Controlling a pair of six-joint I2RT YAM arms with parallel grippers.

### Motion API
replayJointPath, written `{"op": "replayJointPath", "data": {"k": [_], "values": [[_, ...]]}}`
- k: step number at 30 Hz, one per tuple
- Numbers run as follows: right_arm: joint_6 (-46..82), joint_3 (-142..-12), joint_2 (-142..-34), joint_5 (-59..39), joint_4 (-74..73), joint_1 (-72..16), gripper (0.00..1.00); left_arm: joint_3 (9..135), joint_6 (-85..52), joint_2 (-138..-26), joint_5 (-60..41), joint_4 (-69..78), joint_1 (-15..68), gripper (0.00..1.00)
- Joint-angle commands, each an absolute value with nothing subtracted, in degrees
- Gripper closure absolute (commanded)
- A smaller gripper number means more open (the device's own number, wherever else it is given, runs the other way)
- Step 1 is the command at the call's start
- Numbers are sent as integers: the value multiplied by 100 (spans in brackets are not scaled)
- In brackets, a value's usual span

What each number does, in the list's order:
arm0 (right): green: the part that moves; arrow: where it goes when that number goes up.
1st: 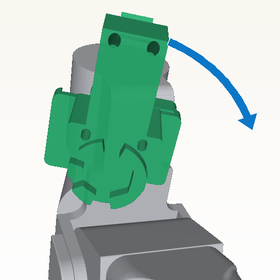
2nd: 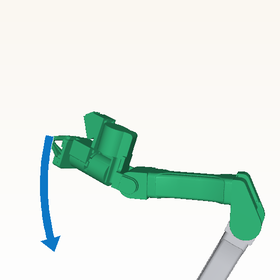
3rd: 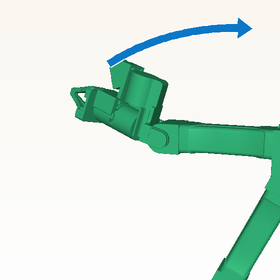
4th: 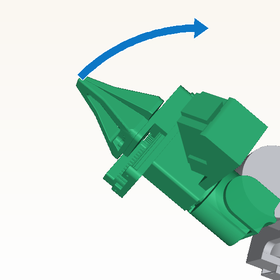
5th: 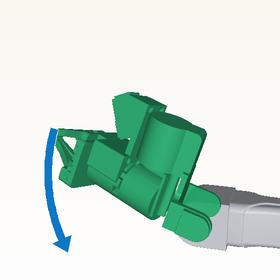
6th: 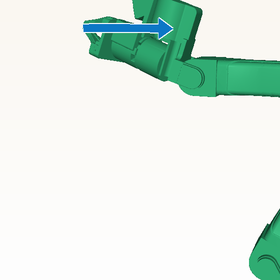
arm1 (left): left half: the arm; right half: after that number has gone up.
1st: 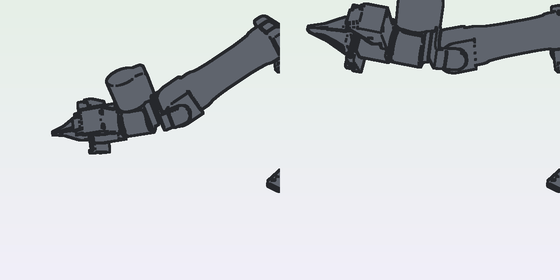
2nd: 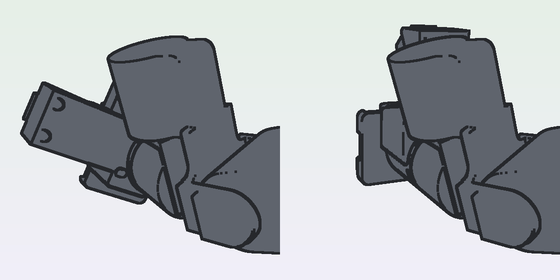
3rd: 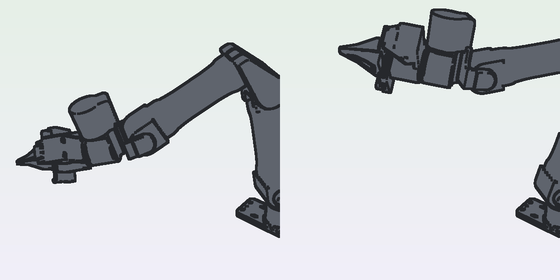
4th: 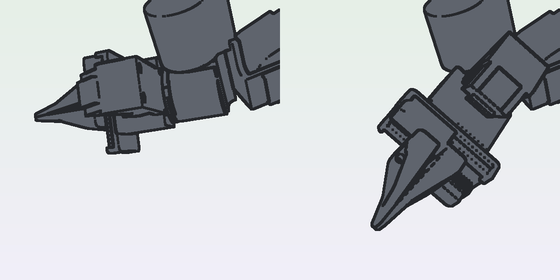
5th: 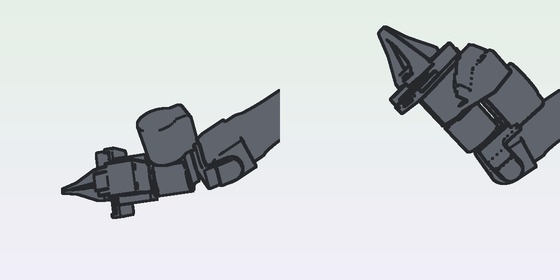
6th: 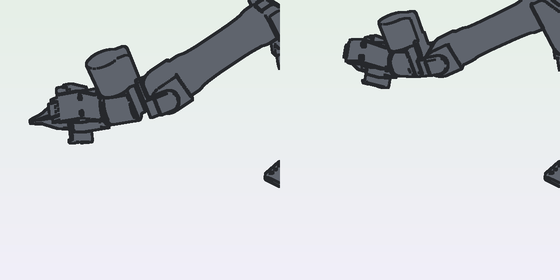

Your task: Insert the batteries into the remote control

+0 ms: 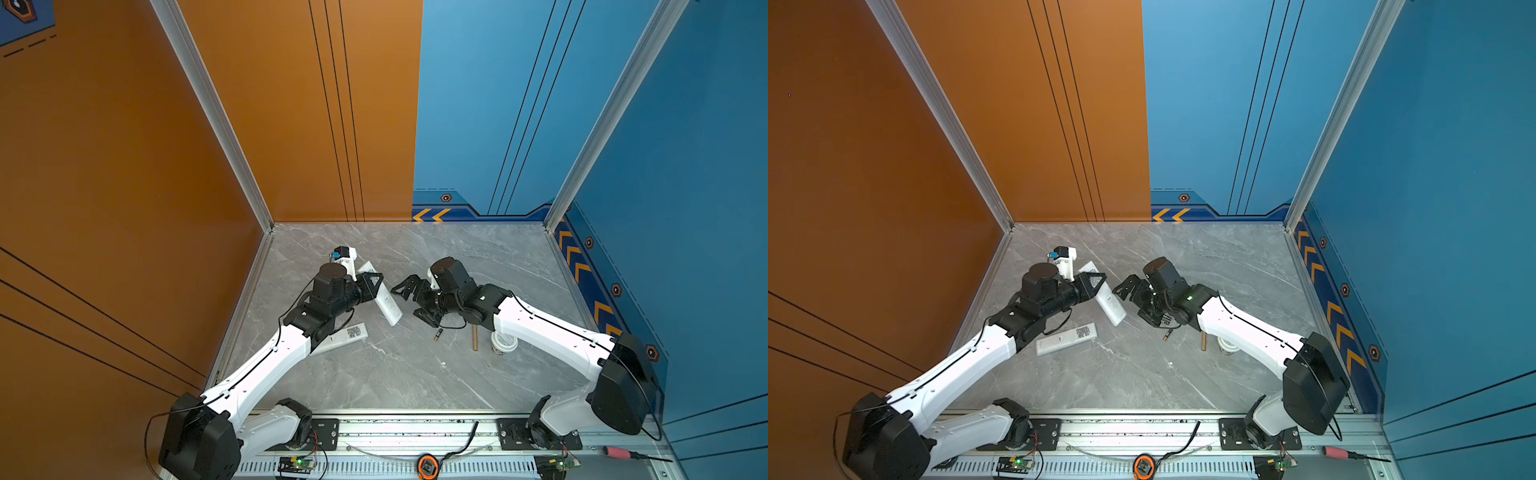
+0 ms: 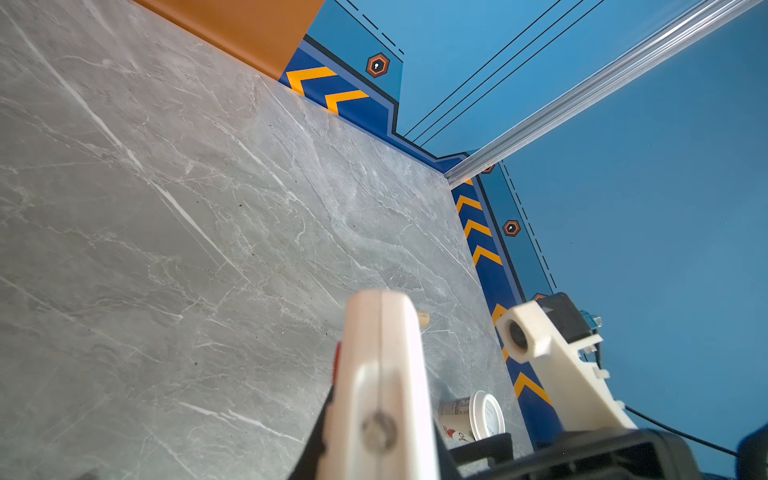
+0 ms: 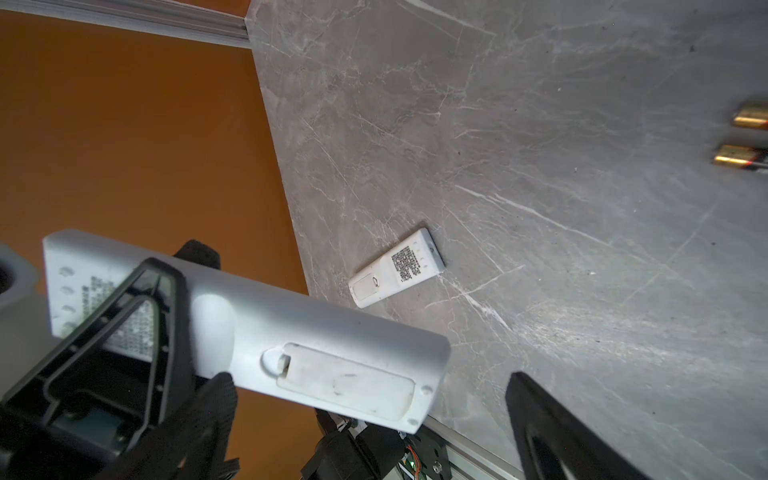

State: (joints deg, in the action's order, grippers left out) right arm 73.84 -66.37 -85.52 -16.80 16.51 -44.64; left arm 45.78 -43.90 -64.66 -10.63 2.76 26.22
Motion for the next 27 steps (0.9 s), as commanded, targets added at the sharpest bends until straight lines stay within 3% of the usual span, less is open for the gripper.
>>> {"op": "replayJointPath", "data": {"k": [1,27], "values": [[7475,-6822,-8762,-1799,1499,-4469,0,4681,-4280,-6478,-975,464,2681,100],[6724,-7124,-9237,-1837,2418,-4545,2,4585,-4491,-6541,-883,748,2760,100]]}}
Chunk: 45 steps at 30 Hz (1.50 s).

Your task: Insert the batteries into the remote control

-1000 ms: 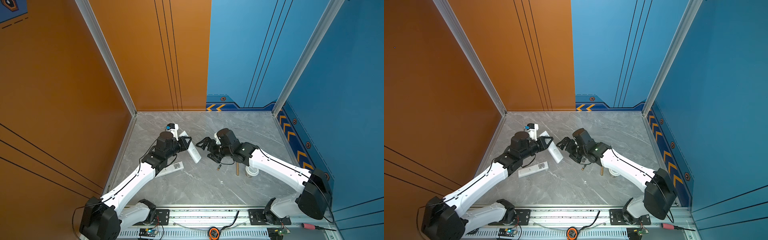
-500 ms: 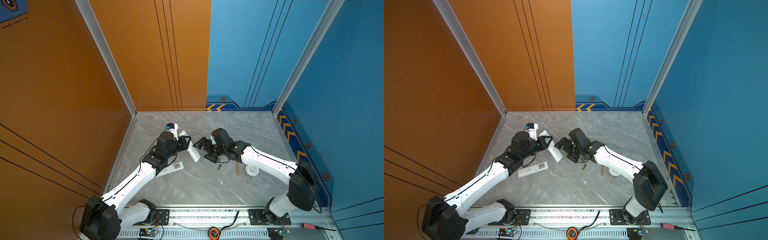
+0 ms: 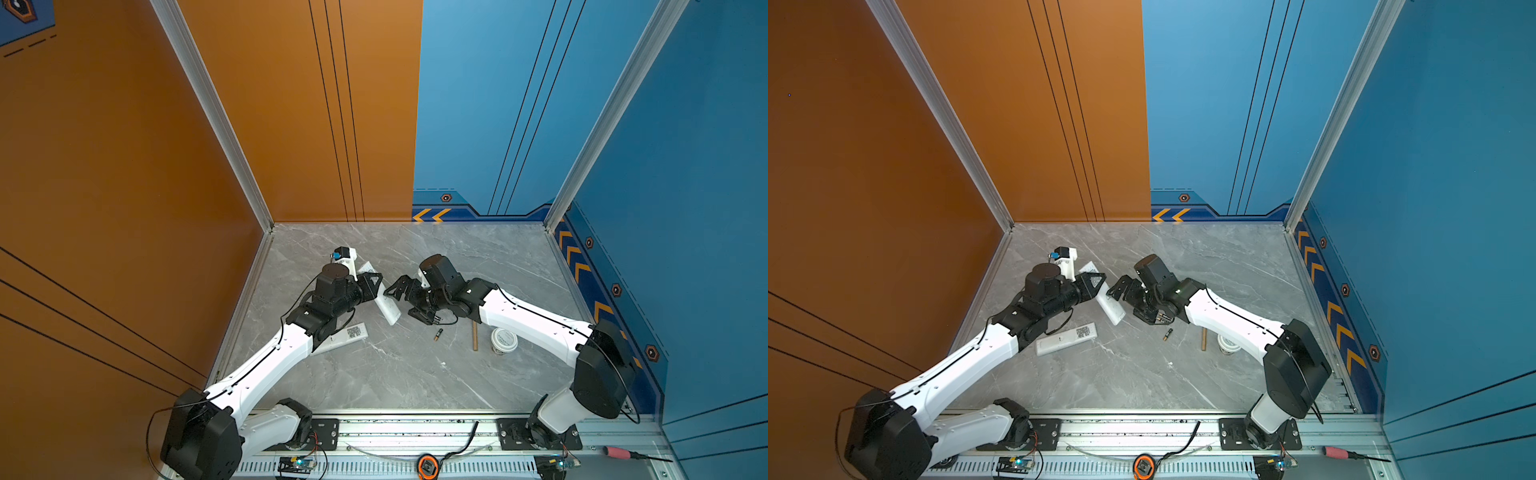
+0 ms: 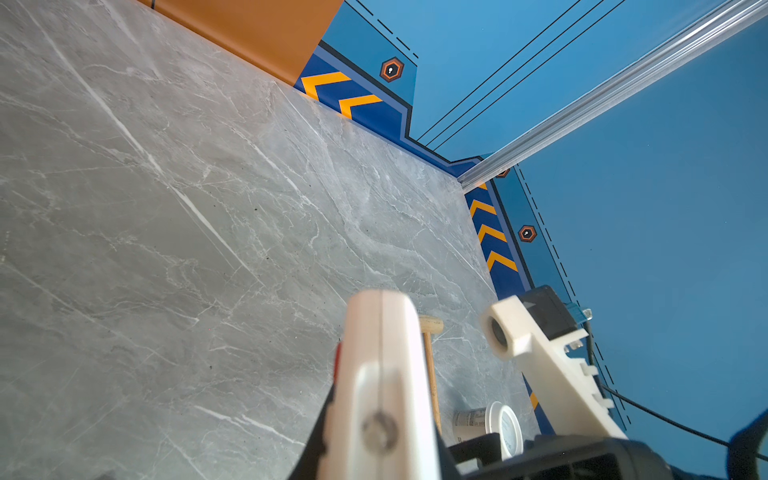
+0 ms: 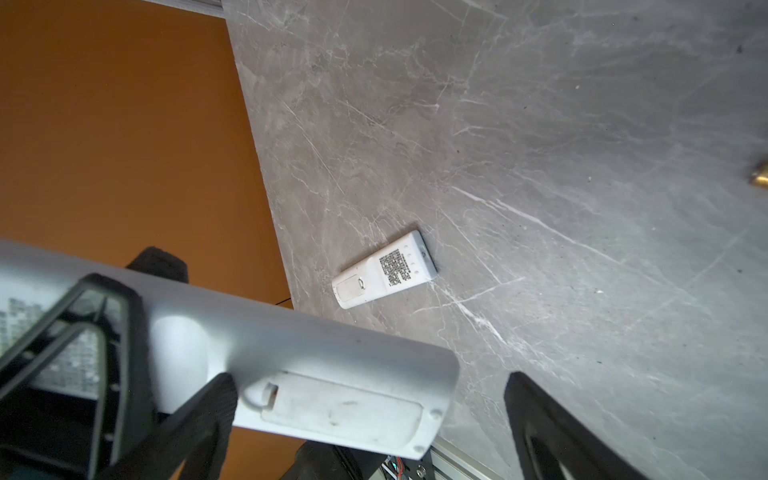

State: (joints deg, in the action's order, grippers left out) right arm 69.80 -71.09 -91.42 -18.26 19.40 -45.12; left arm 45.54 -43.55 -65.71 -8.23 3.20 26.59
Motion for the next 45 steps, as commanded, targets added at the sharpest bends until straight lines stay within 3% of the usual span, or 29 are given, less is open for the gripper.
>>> {"op": "replayJointPath", "data": {"k": [1,16,32,37,42,45], "values": [[6690,-7113,-9236,-1819,2445,-4544,2,4590,-4496,-6547,-889,764,2758,100],[6129,-7159,-9509,-1561,3076,-4508,10,4510,-4372,-6557,-761,812,2830,100],[5674,-7099,-9435,-1007,3779,-4622,34,4513,-3539,-6966,-340,457,3076,100],[5572,-7176,-9408,-998,3779,-4656,30,4422,-3503,-7150,-337,465,3093,100],[5842,-7436,-9042,-1097,3762,-4598,8,4191,-3977,-7106,-552,899,2900,100],[6120,-7392,-9013,-1311,3469,-4371,5,4150,-4260,-7171,-705,1182,2779,100]]}}
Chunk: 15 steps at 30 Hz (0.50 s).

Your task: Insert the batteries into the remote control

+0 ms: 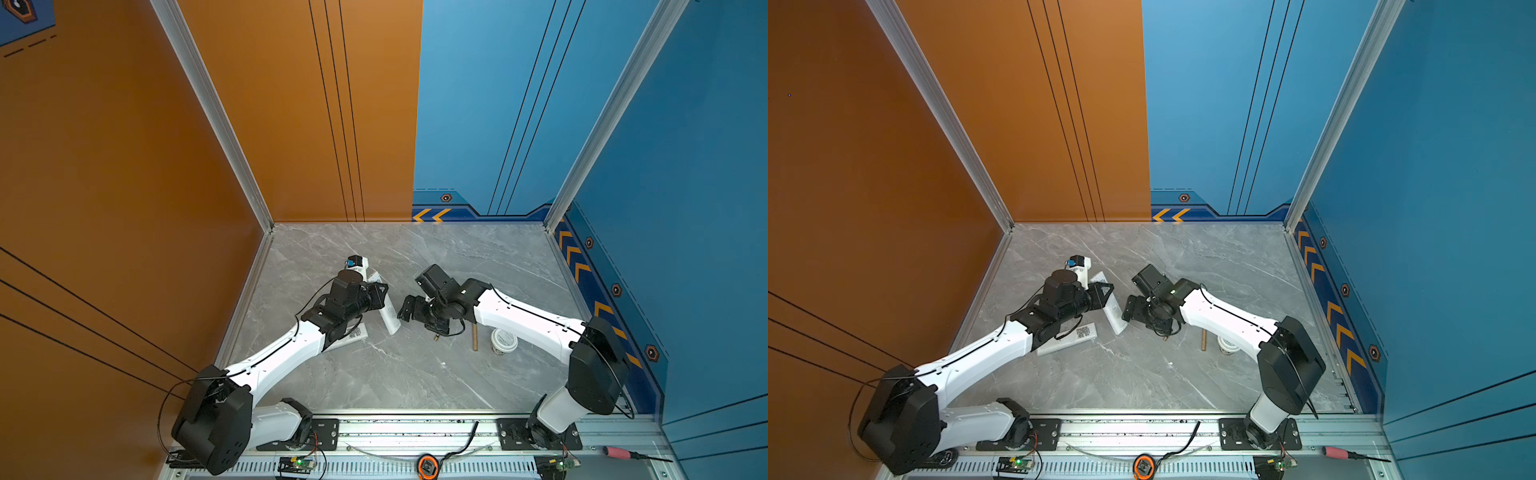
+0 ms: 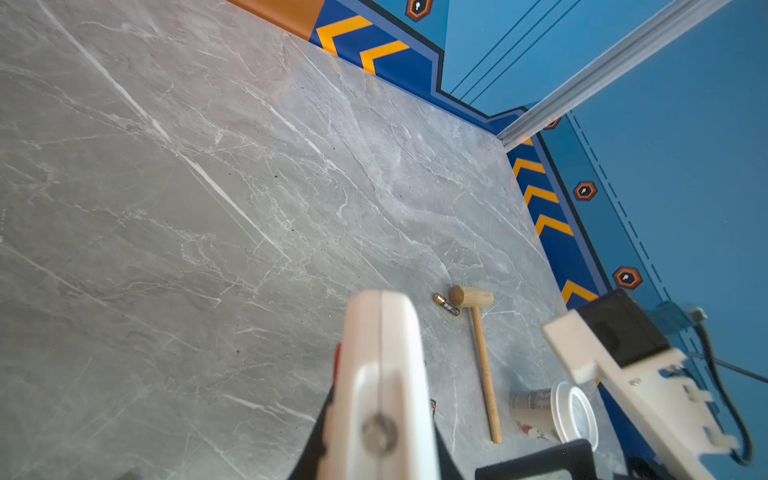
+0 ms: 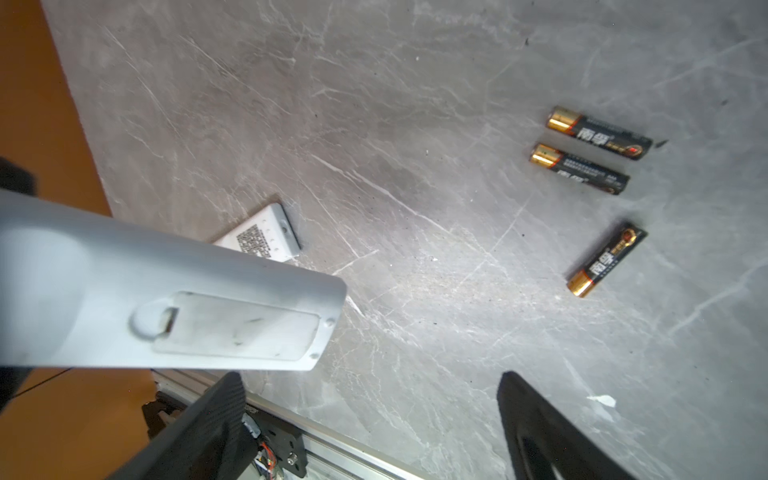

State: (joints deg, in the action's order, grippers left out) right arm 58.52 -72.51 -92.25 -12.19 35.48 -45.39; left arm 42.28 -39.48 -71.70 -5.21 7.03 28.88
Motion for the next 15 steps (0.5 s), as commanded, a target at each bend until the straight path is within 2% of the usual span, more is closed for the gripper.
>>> {"op": "replayJointPath", "data": {"k": [1,11,15], "values": [[6224,-7339,-9060,-1374,3286,-4336,5,4177,-4314,-7188,-725,1238,2762,100],[6977,-7035,-9434,-1653,1977,-4328,3,4128,-4586,-7278,-731,1454,2772,100],[7015,-7048,-9584,-1662,1892,-4351,3,4044,-4641,-7290,-729,1559,2771,100]]}}
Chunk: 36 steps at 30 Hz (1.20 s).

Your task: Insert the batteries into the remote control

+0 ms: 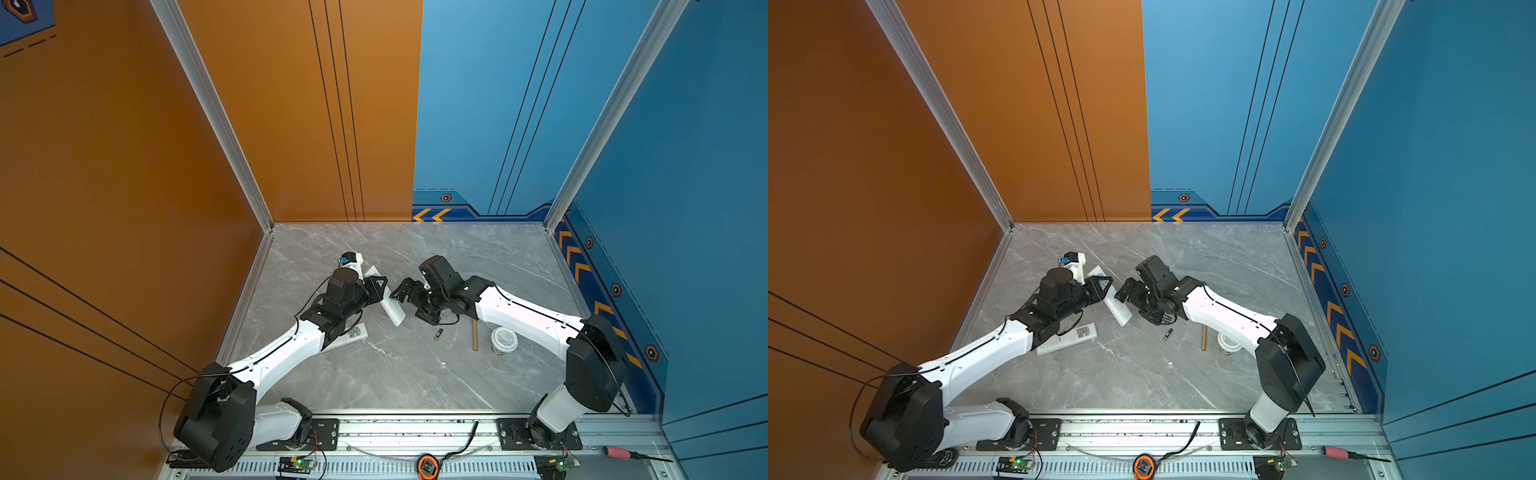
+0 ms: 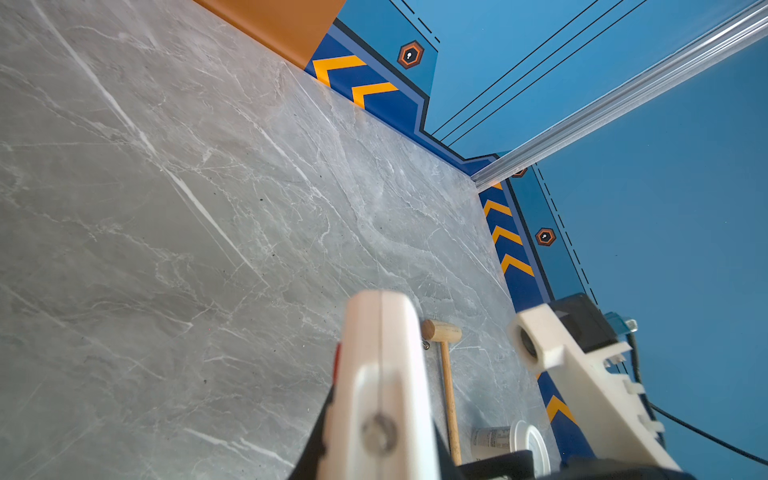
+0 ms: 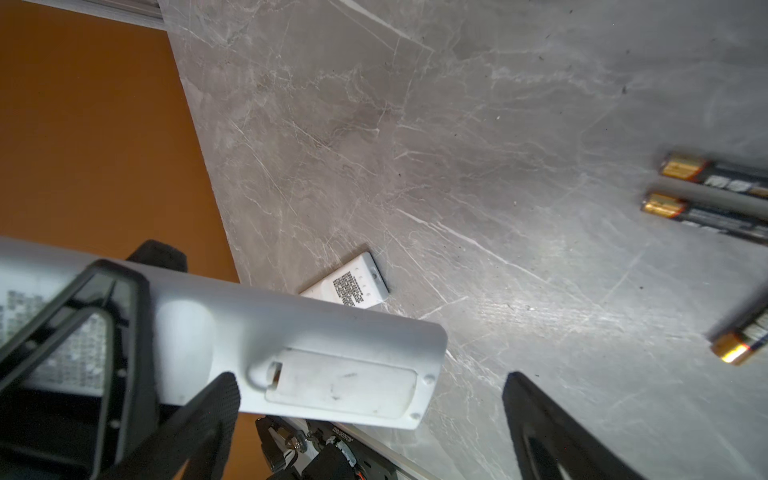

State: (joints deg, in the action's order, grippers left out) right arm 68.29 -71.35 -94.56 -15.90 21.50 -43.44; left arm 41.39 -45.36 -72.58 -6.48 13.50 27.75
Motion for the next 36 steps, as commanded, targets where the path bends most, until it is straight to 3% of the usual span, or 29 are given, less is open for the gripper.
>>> {"op": "replayJointPath", "data": {"k": [1,26,36], "values": [[7017,-7040,-9612,-1655,1898,-4346,3,4044,-4632,-7287,-730,1564,2784,100],[6396,-7311,-10171,-1552,2632,-4500,8,4005,-4767,-7464,-592,1883,2861,100],[5873,-7593,-10457,-1277,3276,-4627,15,3918,-4816,-7504,-585,2008,2870,100]]}}
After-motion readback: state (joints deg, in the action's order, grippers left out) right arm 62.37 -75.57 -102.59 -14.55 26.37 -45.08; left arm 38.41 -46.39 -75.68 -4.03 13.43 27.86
